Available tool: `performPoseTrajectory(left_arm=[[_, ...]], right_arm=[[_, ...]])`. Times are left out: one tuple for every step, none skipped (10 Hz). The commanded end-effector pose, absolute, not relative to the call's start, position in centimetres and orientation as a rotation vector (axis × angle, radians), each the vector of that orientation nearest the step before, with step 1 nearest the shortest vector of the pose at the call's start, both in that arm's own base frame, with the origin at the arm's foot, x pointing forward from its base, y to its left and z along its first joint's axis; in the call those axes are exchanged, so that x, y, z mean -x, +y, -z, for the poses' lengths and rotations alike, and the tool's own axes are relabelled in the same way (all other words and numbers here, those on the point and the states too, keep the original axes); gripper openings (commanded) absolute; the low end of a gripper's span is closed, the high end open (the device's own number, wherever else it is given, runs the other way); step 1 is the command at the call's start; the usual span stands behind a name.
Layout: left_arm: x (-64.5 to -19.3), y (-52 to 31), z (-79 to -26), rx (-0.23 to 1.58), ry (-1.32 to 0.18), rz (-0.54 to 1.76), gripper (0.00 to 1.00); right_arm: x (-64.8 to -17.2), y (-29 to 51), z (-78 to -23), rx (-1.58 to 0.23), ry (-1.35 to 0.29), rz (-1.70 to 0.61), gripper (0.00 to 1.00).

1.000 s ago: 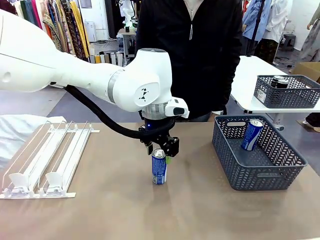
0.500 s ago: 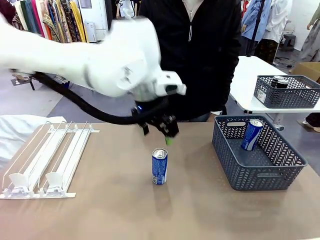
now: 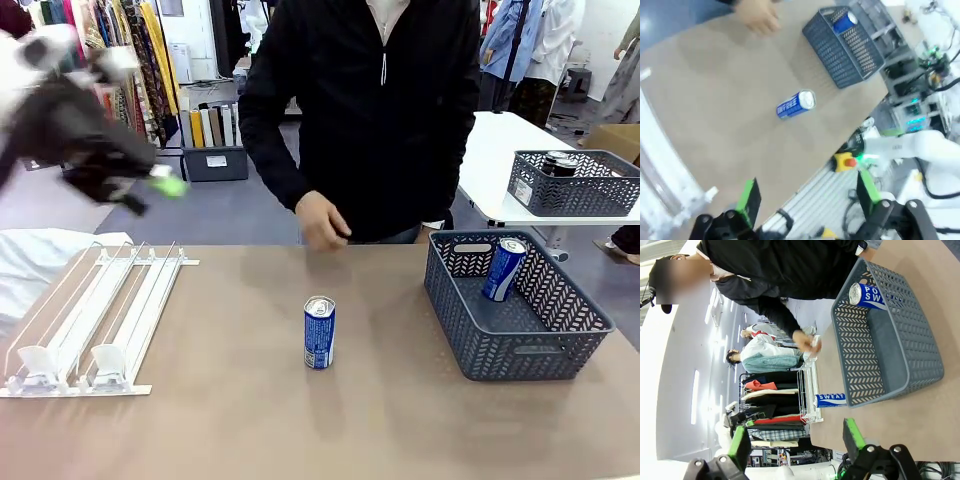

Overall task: Retrieve and store the cans from the dispenser.
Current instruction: Pick up one can from the Automatic Can Dispenser and place it in the middle of the table.

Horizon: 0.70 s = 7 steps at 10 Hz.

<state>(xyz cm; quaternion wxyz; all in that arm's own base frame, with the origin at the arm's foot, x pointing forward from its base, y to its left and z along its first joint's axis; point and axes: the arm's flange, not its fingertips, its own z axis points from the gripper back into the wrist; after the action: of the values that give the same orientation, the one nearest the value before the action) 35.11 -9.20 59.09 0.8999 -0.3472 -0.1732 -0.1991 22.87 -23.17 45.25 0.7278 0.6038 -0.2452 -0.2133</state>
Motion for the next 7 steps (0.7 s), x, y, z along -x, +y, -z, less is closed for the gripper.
performPoseTrajectory(left_arm=[[-35.1, 0.7, -55.9, 0.996, -0.381, 0.261, 1.0], [-34.2, 5.3, -54.1, 1.122, -0.414, 0.184, 1.0], [-33.2, 9.1, -51.5, 1.197, -0.458, 0.092, 1.0], [-32.1, 10.5, -49.4, 1.209, -0.478, 0.013, 1.0], [-31.8, 10.9, -47.5, 1.207, -0.45, -0.005, 1.0], [-31.9, 10.4, -46.0, 1.154, -0.385, 0.04, 1.0], [-31.0, 12.9, -48.7, 1.207, -0.458, -0.005, 1.0]], right_arm=[[-22.5, -23.2, -45.3, -1.322, -0.533, 0.45, 1.0], [-22.5, -23.2, -45.3, -1.322, -0.533, 0.45, 1.0], [-22.5, -23.2, -45.3, -1.322, -0.533, 0.45, 1.0], [-22.5, -23.2, -45.3, -1.322, -0.533, 0.45, 1.0], [-22.5, -23.2, -45.3, -1.322, -0.533, 0.45, 1.0], [-22.5, -23.2, -45.3, -1.322, -0.533, 0.45, 1.0], [-22.5, -23.2, -45.3, -1.322, -0.533, 0.45, 1.0]])
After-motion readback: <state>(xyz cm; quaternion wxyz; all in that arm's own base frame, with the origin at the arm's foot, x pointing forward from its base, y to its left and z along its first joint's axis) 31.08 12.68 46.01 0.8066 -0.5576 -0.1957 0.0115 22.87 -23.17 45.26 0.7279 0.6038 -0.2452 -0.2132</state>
